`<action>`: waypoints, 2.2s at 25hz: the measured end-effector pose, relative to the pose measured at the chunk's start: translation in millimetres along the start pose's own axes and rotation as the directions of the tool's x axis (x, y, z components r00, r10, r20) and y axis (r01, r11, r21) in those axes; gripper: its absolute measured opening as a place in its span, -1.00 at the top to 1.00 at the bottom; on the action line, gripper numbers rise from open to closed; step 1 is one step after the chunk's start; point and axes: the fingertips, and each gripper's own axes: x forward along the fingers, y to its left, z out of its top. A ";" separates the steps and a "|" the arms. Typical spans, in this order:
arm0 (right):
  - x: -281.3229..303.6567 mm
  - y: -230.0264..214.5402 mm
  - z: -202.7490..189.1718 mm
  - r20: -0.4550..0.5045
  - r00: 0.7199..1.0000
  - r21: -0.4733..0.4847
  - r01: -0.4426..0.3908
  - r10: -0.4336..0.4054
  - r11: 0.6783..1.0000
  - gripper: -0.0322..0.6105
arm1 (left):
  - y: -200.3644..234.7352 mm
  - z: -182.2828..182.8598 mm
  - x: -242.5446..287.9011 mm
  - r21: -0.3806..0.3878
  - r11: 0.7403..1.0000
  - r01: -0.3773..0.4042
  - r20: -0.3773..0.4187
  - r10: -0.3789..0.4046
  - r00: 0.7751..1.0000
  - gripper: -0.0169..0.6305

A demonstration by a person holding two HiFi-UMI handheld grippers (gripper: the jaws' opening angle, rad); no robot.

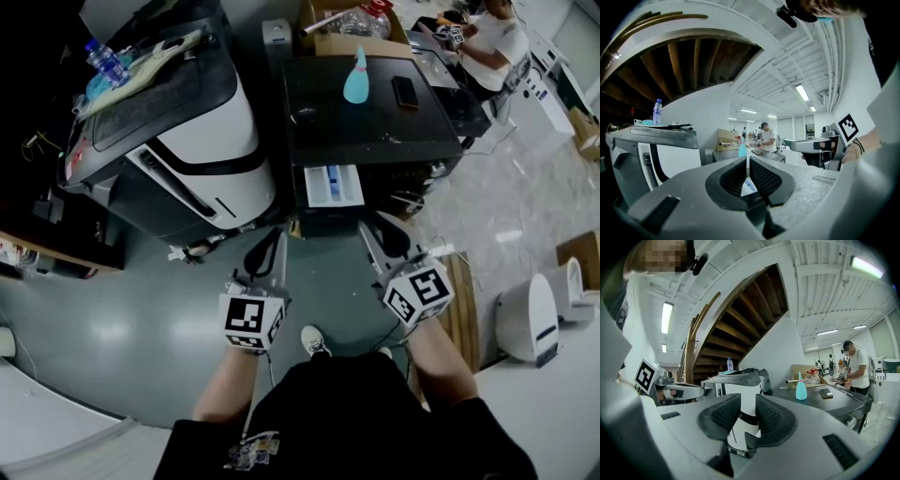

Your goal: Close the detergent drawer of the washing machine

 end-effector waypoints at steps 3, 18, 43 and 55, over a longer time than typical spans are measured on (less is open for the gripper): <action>4.6 4.7 -3.2 -0.010 1.000 -0.007 0.014 -0.014 1.000 0.50 | 7.3 -4.0 -1.3 0.001 1.000 0.010 -0.002 -0.010 1.000 0.85; 4.5 -17.9 -35.4 -0.061 0.996 0.022 0.062 -0.061 0.998 0.17 | -6.3 -40.4 23.6 0.019 0.998 0.065 -0.071 -0.064 0.995 0.12; 54.6 -112.0 -155.7 -0.302 0.951 0.123 0.105 -0.064 0.987 0.15 | 16.8 -164.0 134.0 -0.086 0.996 0.028 -0.293 -0.052 0.955 0.09; 68.2 -130.8 -210.0 -0.395 0.917 0.203 0.150 -0.060 0.968 0.24 | 23.6 -213.6 162.0 -0.136 0.990 0.022 -0.395 -0.075 0.916 0.09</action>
